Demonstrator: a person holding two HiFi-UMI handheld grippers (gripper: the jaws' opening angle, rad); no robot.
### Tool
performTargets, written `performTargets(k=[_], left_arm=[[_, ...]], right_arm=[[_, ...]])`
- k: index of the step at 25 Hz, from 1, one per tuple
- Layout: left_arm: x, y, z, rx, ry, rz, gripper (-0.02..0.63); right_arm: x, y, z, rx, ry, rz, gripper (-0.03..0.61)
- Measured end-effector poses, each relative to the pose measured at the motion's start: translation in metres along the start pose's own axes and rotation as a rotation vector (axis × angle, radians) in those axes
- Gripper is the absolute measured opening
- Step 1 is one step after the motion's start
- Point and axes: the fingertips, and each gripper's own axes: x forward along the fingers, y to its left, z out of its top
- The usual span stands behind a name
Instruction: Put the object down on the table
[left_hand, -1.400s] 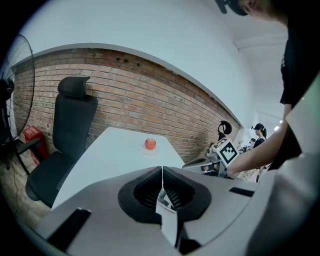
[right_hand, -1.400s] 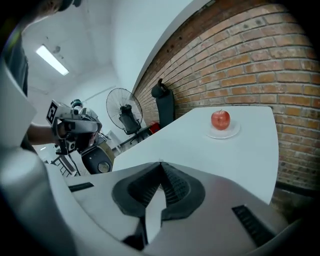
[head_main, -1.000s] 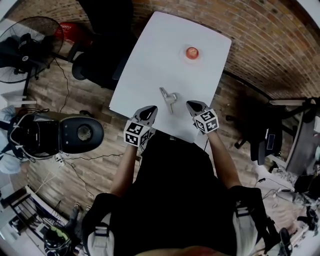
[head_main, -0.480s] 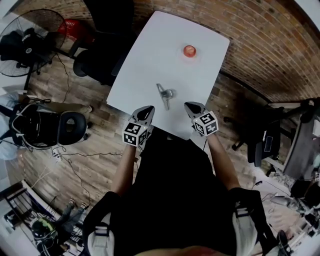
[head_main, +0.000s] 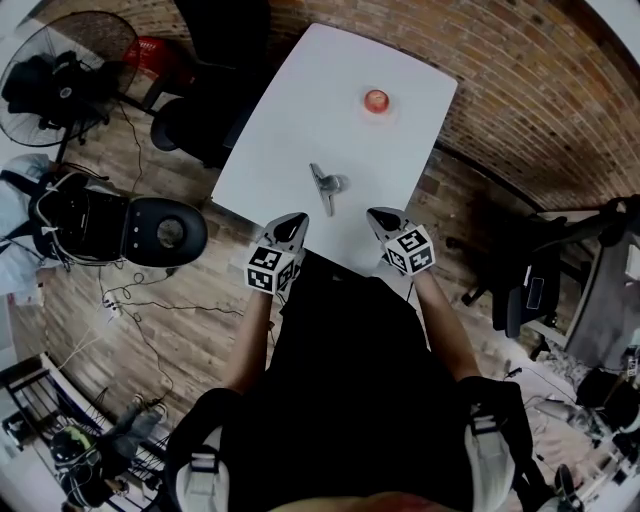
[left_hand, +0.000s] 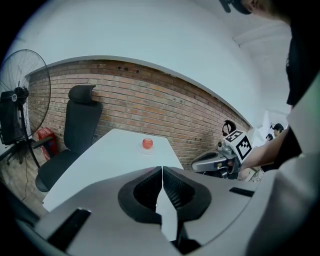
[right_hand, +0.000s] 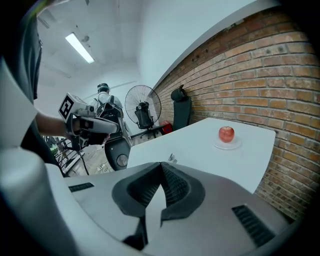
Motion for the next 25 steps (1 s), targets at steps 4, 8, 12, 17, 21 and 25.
performTargets(k=[4, 8, 12, 17, 21, 25], left_arm=[[-0.008, -0.011, -0.009, -0.007, 0.0, 0.016, 0.021], [-0.016, -0.019, -0.018, -0.018, -0.004, 0.032, 0.021], [-0.018, -0.026, -0.021, -0.03, -0.012, 0.05, 0.021], [-0.019, -0.035, -0.024, -0.035, -0.022, 0.069, 0.021], [-0.019, -0.041, -0.027, -0.042, -0.03, 0.087, 0.021], [-0.026, -0.048, -0.035, -0.045, -0.032, 0.099, 0.021]], right_arm=[[-0.01, 0.003, -0.007, -0.009, 0.002, 0.005, -0.003], [-0.017, 0.006, -0.013, -0.021, 0.005, 0.009, -0.003], [-0.024, 0.006, -0.016, -0.029, 0.008, 0.018, -0.003], [-0.033, 0.004, -0.02, -0.041, 0.009, 0.029, -0.003], [-0.039, 0.002, -0.026, -0.049, 0.01, 0.039, -0.003], [-0.044, 0.008, -0.033, -0.054, 0.011, 0.045, -0.003]])
